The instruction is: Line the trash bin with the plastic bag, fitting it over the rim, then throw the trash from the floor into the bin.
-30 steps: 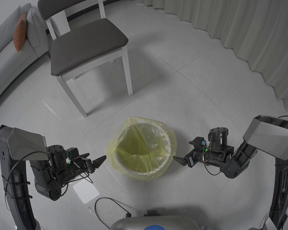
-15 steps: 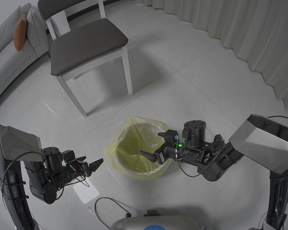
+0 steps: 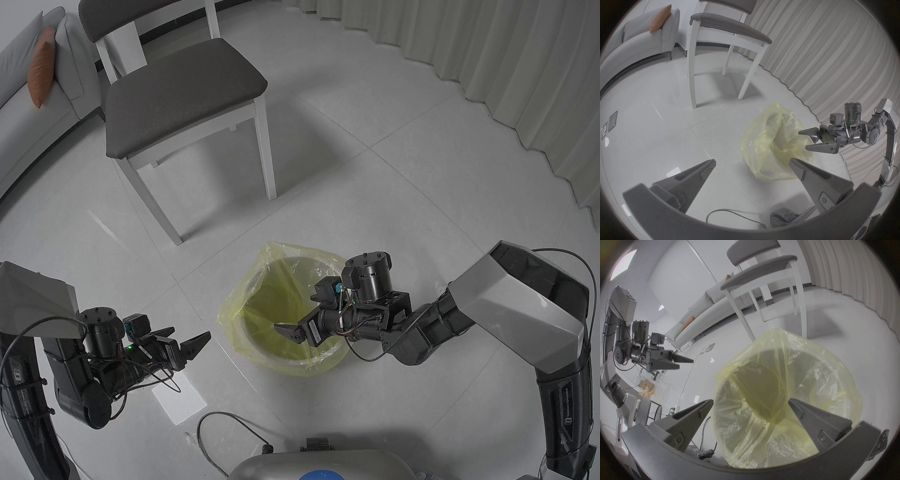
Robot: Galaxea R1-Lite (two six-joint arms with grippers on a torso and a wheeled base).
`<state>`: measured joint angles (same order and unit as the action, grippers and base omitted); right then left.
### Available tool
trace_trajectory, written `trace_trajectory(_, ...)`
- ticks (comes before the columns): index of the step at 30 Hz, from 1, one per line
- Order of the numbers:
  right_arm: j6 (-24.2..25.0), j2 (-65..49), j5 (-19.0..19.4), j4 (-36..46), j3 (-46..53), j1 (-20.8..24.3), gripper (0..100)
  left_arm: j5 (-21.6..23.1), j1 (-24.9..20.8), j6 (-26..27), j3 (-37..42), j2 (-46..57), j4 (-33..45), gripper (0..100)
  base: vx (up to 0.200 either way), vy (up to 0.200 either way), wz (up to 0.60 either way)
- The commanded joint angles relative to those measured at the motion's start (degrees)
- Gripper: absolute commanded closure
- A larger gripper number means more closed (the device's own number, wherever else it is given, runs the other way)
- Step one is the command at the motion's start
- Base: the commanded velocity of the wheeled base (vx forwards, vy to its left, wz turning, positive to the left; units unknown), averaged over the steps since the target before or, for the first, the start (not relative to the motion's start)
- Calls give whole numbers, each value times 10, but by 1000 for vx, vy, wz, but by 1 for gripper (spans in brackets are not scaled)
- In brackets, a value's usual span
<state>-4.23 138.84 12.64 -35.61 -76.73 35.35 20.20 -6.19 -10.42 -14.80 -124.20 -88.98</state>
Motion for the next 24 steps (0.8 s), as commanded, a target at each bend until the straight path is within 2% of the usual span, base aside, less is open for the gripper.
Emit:
trace_trajectory(1, -1, 14, 2, 16, -17, -2, 0, 0, 3, 0, 4, 4, -10, 0, 0, 0, 0)
trace_trajectory(24, -24, 80, 2, 62, -79, -3, 0, 1, 19, 0, 25, 10, -10, 0, 0, 0, 0)
